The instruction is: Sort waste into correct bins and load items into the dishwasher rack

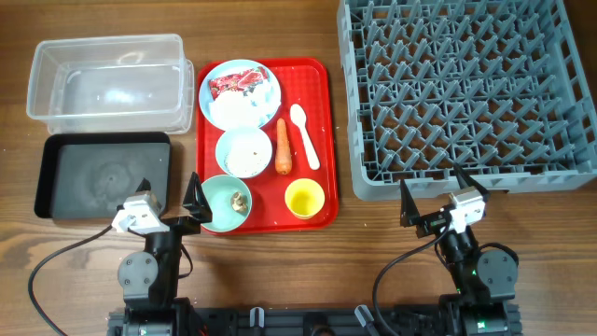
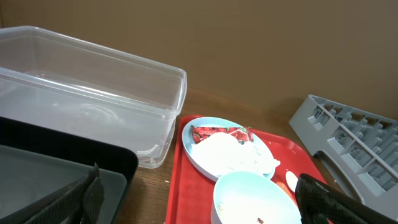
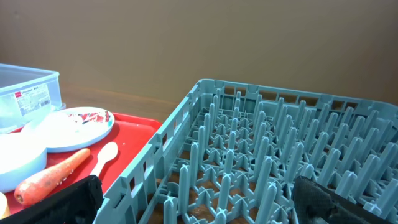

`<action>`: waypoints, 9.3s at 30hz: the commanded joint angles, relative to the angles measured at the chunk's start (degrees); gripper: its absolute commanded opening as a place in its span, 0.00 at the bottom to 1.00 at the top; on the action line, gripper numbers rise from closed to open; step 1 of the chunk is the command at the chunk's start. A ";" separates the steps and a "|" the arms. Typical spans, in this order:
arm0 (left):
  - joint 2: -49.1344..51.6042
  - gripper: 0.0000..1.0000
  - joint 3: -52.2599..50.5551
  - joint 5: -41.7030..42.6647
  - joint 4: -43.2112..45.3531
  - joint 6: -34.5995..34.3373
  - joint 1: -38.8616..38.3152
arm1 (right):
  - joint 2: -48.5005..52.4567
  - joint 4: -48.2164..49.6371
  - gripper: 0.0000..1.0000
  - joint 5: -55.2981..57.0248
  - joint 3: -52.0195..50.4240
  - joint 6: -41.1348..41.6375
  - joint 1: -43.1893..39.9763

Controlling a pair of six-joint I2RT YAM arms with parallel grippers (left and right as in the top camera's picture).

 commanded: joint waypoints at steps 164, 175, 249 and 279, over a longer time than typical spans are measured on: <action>131.84 1.00 124.80 -0.42 -57.53 21.94 -13.60 | 62.29 -45.35 0.95 -15.26 65.13 6.91 0.28; 142.49 0.98 124.78 -0.37 -57.27 24.11 -13.27 | 62.29 -45.99 0.95 -15.23 65.13 6.91 0.28; 113.33 0.58 94.12 2.99 -56.70 -5.29 -27.36 | 64.28 -46.18 1.00 -15.26 64.76 9.01 0.28; 113.63 0.12 80.11 -4.46 -46.40 -9.57 -26.93 | 64.28 -46.80 1.00 -15.21 64.76 8.98 0.28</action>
